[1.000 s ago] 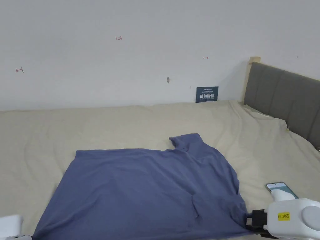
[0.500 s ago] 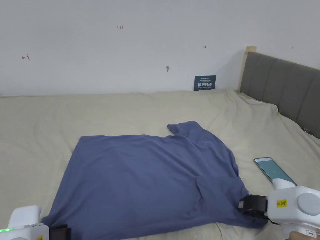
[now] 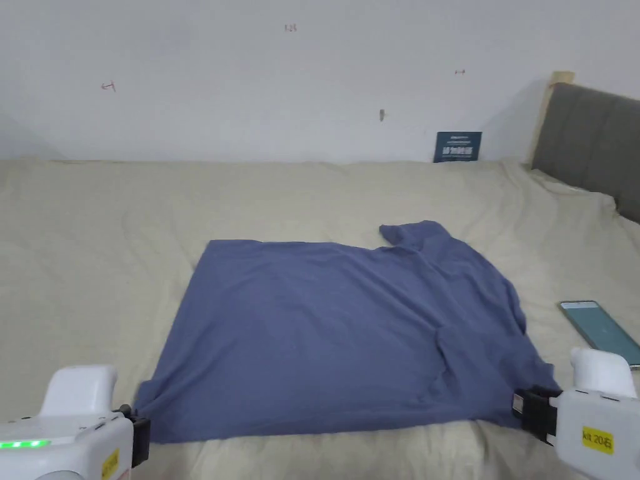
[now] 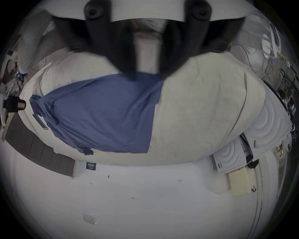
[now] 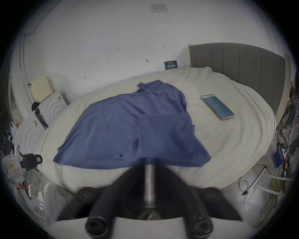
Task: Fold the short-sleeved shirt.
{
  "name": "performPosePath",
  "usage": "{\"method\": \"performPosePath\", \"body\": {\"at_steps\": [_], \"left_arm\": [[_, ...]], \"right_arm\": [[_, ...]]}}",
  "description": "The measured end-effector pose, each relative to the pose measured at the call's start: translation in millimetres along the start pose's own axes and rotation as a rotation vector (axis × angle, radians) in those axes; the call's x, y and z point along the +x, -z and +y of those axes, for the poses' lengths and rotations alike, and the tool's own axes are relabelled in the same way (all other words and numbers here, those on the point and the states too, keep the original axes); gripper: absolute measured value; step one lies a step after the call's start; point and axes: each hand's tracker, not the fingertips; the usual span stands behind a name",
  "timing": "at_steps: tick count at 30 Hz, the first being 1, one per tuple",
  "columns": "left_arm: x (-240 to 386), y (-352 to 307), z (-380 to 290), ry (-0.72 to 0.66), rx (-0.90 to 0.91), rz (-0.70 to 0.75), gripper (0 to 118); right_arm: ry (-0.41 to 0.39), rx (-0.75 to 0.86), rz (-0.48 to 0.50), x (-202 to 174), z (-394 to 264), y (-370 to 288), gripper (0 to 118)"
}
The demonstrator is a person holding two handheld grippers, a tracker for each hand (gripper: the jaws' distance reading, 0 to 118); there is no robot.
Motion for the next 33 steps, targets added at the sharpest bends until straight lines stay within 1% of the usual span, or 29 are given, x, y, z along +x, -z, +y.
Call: {"method": "performPosePath", "body": {"at_steps": [1,2,3,5,7,9,11,12,13,14,15,16,17,18,22,23,24,25,26,27,28,29,30,31,32,33], "left_arm": [[-4.9,2.3,-5.3,-0.056,-0.006,0.006,4],[-8.5,4.3,-9.7,-0.055,-0.048,-0.009,4],[-10.1,6.0,-14.5,-0.044,-0.059,-0.012,3],[-11.0,12.7,-24.2,-0.031,-0.075,0.020,1],[-14.4,17.2,-28.5,-0.050,-0.101,0.002,0],[-16.1,21.8,-30.0,-0.080,-0.095,-0.001,0],[-19.7,26.7,-27.0,-0.072,-0.089,-0.006,0],[-22.0,32.5,-22.5,-0.065,-0.096,-0.015,9],[-25.4,36.3,-17.6,-0.060,-0.132,-0.043,36],[-28.0,39.8,-14.0,-0.081,-0.147,-0.064,85],[-31.0,44.6,-10.8,-0.095,-0.154,-0.085,111],[-33.2,49.3,-7.2,-0.094,-0.141,-0.103,118],[-35.5,51.8,-4.0,-0.104,-0.117,-0.107,118],[-38.2,57.6,0.7,-0.099,-0.130,-0.099,118],[-43.9,85.6,16.7,-0.044,-0.152,-0.032,118],[-44.9,92.0,18.7,-0.045,-0.161,-0.019,117],[-44.2,98.8,20.4,-0.043,-0.162,-0.022,108],[-43.9,102.1,20.6,-0.047,-0.153,-0.025,89],[-42.8,106.5,20.7,-0.047,-0.152,-0.030,46],[-38.9,109.1,20.7,-0.045,-0.172,-0.016,31],[-33.9,110.7,18.6,-0.029,-0.189,0.057,28],[-30.2,106.8,16.7,0.000,-0.148,0.052,17],[-26.1,101.6,16.5,0.025,-0.142,0.036,12],[-21.6,98.8,17.1,0.058,-0.141,0.058,4],[-17.8,97.4,17.2,0.067,-0.133,0.068,3],[-19.9,96.7,18.5,0.051,-0.141,0.049,3]], "right_arm": [[0.015,-0.001,0.007,-4.8,-5.1,0.1,0],[0.013,-0.026,0.038,-8.6,-10.2,1.4,0],[0.010,-0.021,0.047,-12.9,-15.4,1.9,0],[-0.010,-0.033,0.039,-24.2,-23.8,4.0,0],[-0.029,-0.049,0.039,-27.6,-30.4,12.5,0],[-0.029,-0.071,0.043,-31.4,-34.3,17.4,0],[-0.018,-0.087,0.055,-28.8,-37.5,24.1,0],[-0.012,-0.099,0.064,-28.8,-38.2,25.6,0],[-0.006,-0.106,0.066,-27.9,-39.1,26.9,0],[-0.002,-0.110,0.066,-26.3,-39.7,28.5,0],[-0.001,-0.115,0.067,-25.8,-39.7,29.1,0],[0.000,-0.118,0.064,-25.7,-39.8,29.3,0],[0.002,-0.122,0.059,-25.4,-39.8,29.5,0],[0.004,-0.125,0.058,-23.4,-40.4,30.4,0],[0.013,-0.137,0.053,-20.9,-40.1,30.4,0],[0.013,-0.137,0.048,-21.0,-39.8,30.1,0],[0.013,-0.135,0.045,-20.9,-39.4,30.2,0],[0.013,-0.137,0.044,-20.4,-38.4,31.3,0],[0.016,-0.140,0.041,-19.2,-38.4,32.8,0],[0.020,-0.142,0.039,-18.6,-37.8,33.4,0],[0.023,-0.144,0.035,-18.2,-37.2,33.4,0],[0.023,-0.144,0.034,-17.4,-36.6,32.7,0],[0.023,-0.143,0.035,-15.5,-36.7,32.8,0],[0.021,-0.145,0.035,-13.8,-35.2,32.6,0],[0.018,-0.143,0.033,-11.7,-34.0,32.7,0],[0.016,-0.140,0.027,-9.6,-32.8,33.4,0]]}}
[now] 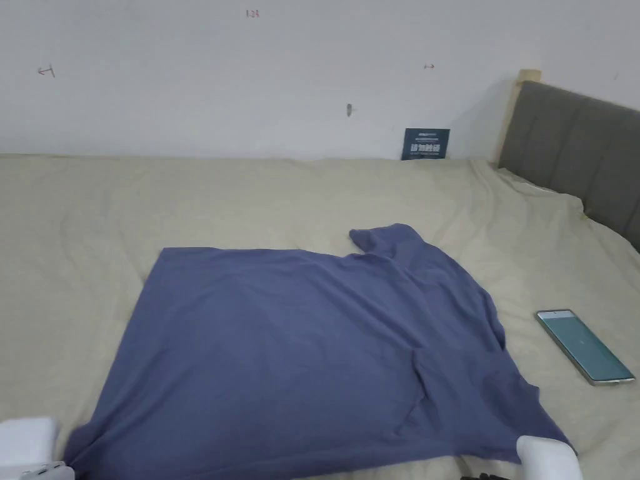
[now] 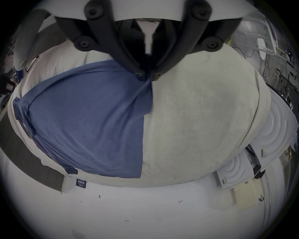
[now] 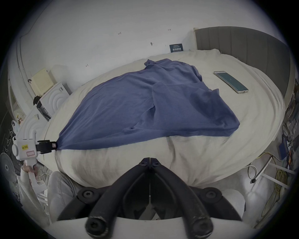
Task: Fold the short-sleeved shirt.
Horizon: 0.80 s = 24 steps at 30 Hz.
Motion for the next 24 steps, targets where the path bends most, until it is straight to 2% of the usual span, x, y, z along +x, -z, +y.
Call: {"method": "performPosePath", "body": {"at_steps": [1,2,8,9,10,11,12,13,14,16,21,22,23,24], "left_arm": [[-0.5,0.0,0.2,-0.065,-0.006,-0.076,3],[-1.0,0.2,-0.1,-0.098,-0.005,-0.080,3],[-0.1,-8.3,0.3,-0.078,0.003,-0.049,2],[-0.5,-9.7,2.5,-0.073,-0.007,-0.055,2],[0.4,-12.3,3.5,-0.074,-0.005,-0.051,2],[1.5,-14.6,4.4,-0.074,0.008,-0.045,2],[1.6,-15.4,6.0,-0.074,0.006,-0.045,2],[2.2,-15.8,7.3,-0.073,0.000,-0.043,2],[3.2,-16.0,7.5,-0.072,0.001,-0.041,2],[5.4,-11.1,7.5,-0.063,0.004,-0.027,2],[12.7,-9.6,9.6,-0.040,-0.004,-0.002,2],[12.5,-9.7,9.4,-0.042,-0.004,-0.002,2],[13.4,-10.1,10.2,-0.041,-0.009,-0.003,2],[13.8,-9.7,10.0,-0.041,-0.014,0.001,2]], "right_arm": [[-0.001,0.002,-0.019,1.6,0.5,0.0,0],[-0.004,0.006,-0.031,4.0,1.8,-0.4,0],[0.023,0.071,-0.064,33.1,10.7,-8.6,0],[0.027,0.088,-0.085,39.6,12.5,-9.8,7],[0.018,0.098,-0.095,45.7,15.5,-11.2,28],[0.012,0.104,-0.097,51.4,18.7,-11.4,70],[-0.002,0.101,-0.099,58.1,23.2,-10.0,97],[-0.010,0.114,-0.118,62.7,26.5,-9.4,102],[-0.030,0.155,-0.148,68.3,31.3,-9.0,102],[-0.054,0.135,-0.215,75.2,43.1,-6.3,102],[-0.086,0.082,-0.277,95.0,62.6,18.7,101],[-0.102,0.085,-0.267,96.7,63.2,22.9,92],[-0.109,0.085,-0.255,97.9,62.9,25.6,53],[-0.111,0.082,-0.245,97.3,63.0,27.7,7]]}}
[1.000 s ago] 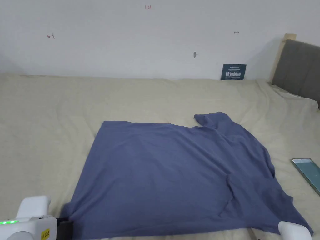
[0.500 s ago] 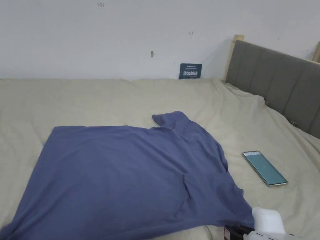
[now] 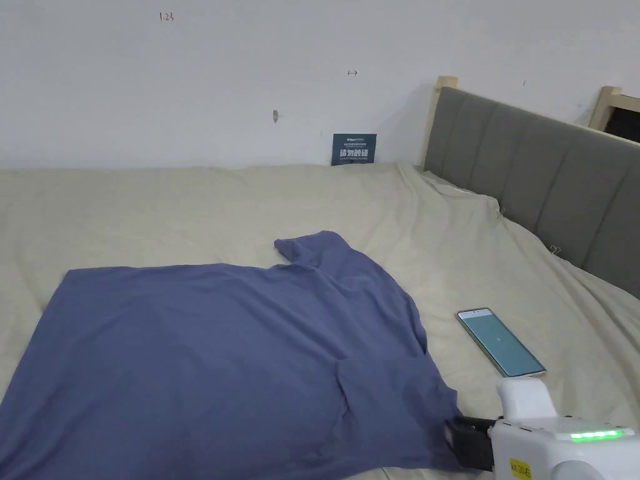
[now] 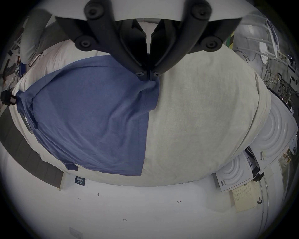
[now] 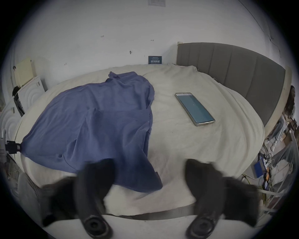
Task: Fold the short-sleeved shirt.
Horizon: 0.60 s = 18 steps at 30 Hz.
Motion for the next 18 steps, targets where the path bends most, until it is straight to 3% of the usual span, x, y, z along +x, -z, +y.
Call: {"method": "performPosePath", "body": {"at_steps": [1,2,18], "left_arm": [[0.2,0.6,-0.3,0.001,-0.004,0.001,2],[0.3,0.8,-0.4,0.001,-0.012,0.002,2],[0.3,-17.5,29.4,-0.030,0.035,-0.001,2]], "right_arm": [[-0.004,-0.023,0.003,0.2,-1.7,6.2,0],[0.003,-0.036,-0.035,-1.2,-5.1,12.8,0],[0.123,0.074,0.130,16.3,34.3,-23.8,0]]}}
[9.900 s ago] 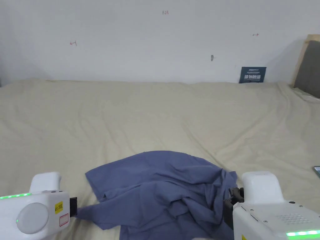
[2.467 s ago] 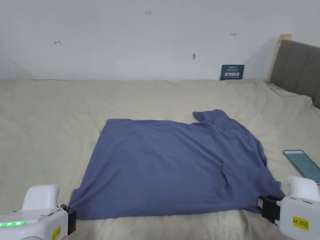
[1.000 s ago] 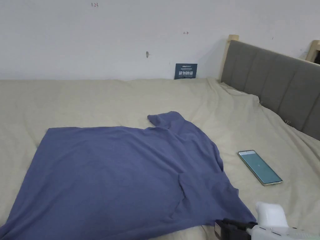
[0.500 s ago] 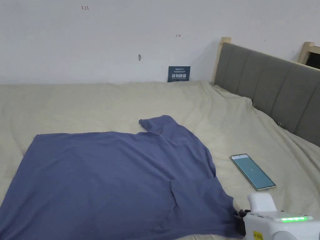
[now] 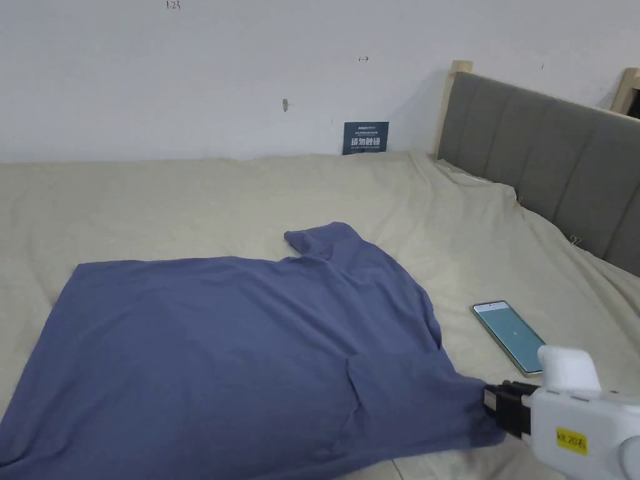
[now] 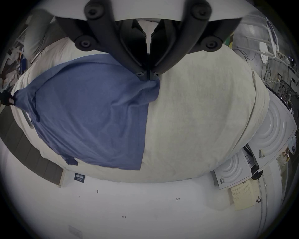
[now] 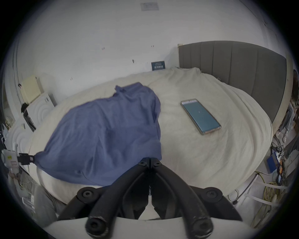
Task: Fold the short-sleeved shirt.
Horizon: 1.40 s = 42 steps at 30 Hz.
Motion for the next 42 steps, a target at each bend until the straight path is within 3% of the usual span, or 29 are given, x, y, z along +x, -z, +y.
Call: {"method": "performPosePath", "body": {"at_steps": [10,19,21,22,23,24,26,29,32,34,35,36,37,38,39,40,42], "left_arm": [[1.0,59.4,89.9,-0.021,0.005,0.027,2],[14.4,145.6,121.3,0.010,-0.083,0.059,5],[11.8,146.7,117.7,0.021,-0.077,0.080,29],[9.5,145.7,116.8,0.035,-0.060,0.110,55],[5.5,142.8,116.7,0.032,-0.061,0.104,92],[1.2,137.3,116.5,0.008,-0.050,0.097,111],[-7.7,116.1,116.4,-0.062,-0.017,0.011,118],[-13.2,87.7,112.4,-0.066,-0.008,-0.024,118],[-7.6,60.0,92.7,0.026,0.054,-0.004,118],[-5.2,44.9,74.4,0.089,0.058,0.023,110],[-3.9,37.5,62.8,0.100,0.076,0.045,91],[-3.6,33.0,53.0,0.104,0.078,0.039,70],[-10.4,34.9,44.2,0.082,0.079,0.030,48],[-11.9,33.0,36.6,0.030,0.052,-0.009,18],[-14.1,32.1,29.4,0.006,0.037,-0.073,6],[-16.8,31.9,22.4,-0.009,0.024,-0.129,3],[-14.9,33.5,13.7,0.025,0.020,-0.087,0]], "right_arm": [[0.014,0.056,-0.001,-5.4,93.5,56.5,0],[0.009,-0.072,-0.067,-8.7,108.4,159.2,0],[0.035,-0.072,-0.065,-5.1,108.1,166.9,0],[0.036,-0.078,-0.072,-4.3,109.7,168.7,1],[0.037,-0.074,-0.070,-9.6,106.6,162.7,12],[0.037,-0.067,-0.065,-9.3,106.4,160.1,37],[0.029,-0.089,-0.014,-8.4,105.3,148.8,105],[0.049,-0.073,0.107,-19.7,103.7,112.9,108],[-0.039,0.001,0.108,-34.0,90.2,81.5,108],[-0.073,-0.012,0.112,-44.2,75.4,61.5,108],[-0.078,-0.005,0.123,-49.6,65.2,52.9,105],[-0.080,-0.013,0.124,-53.4,55.1,44.7,94],[-0.073,-0.017,0.118,-57.0,41.2,37.3,72],[-0.045,-0.025,0.132,-62.0,29.2,35.3,23],[-0.036,-0.062,0.154,-67.3,20.0,35.4,0],[-0.048,-0.095,0.156,-72.3,8.7,36.3,0],[-0.098,-0.103,0.145,-81.5,-6.5,33.5,0]]}}
